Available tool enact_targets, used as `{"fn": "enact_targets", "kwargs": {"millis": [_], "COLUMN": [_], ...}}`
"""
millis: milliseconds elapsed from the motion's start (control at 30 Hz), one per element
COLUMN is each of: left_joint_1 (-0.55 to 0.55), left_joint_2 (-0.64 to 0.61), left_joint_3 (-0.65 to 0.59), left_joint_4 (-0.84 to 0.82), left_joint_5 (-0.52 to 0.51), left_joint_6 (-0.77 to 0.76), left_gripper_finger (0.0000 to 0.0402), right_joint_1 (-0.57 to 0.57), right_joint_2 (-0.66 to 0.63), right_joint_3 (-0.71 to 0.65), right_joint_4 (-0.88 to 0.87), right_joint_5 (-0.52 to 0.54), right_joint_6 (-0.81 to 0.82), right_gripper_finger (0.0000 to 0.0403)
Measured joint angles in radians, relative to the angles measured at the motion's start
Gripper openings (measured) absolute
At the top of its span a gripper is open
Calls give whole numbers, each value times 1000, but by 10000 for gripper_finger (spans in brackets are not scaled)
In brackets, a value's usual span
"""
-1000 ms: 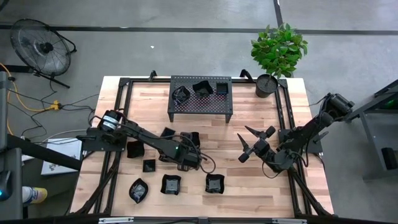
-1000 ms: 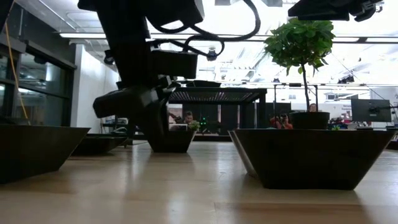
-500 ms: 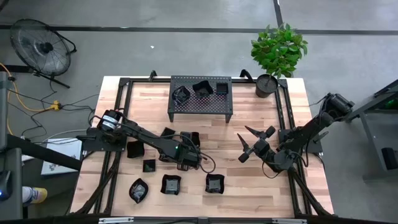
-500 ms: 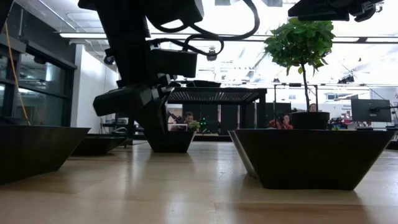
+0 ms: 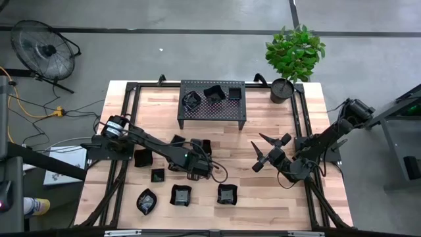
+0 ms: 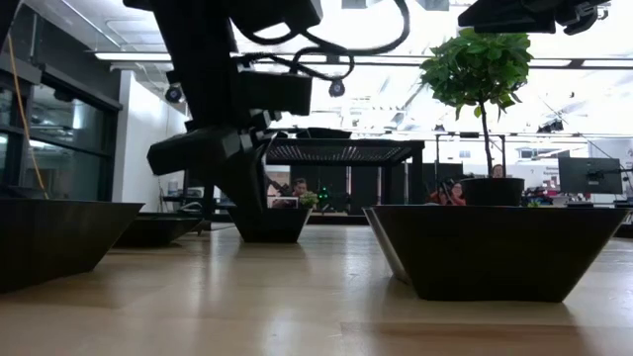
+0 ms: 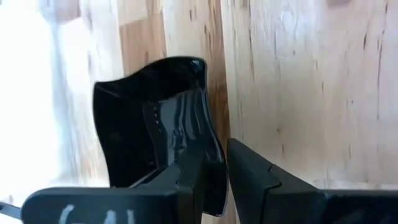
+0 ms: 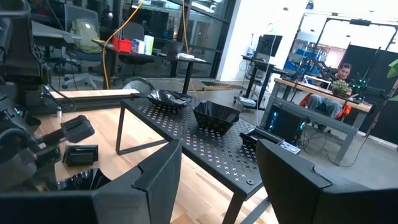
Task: Pick & Place Mini shaped plates
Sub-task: Stack the distorted square plate on top of the distorted square plate on the shelf
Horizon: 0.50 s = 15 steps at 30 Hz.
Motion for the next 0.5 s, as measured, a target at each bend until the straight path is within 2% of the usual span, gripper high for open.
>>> {"fn": "enact_targets", "kwargs": {"millis": [500], "left_joint_1": [0], "left_joint_2": [-6], "left_joint_3": [0], "left_joint_4": [-18], "left_joint_5": [-2], "left_joint_6": [-3], "left_gripper_finger": [62], "right_joint_1": [0], "right_joint_2": [0], "right_joint_3": [0], "right_joint_4": [-10], "right_joint_5": [0], "right_joint_6": [15], "right_gripper_finger": [204]}}
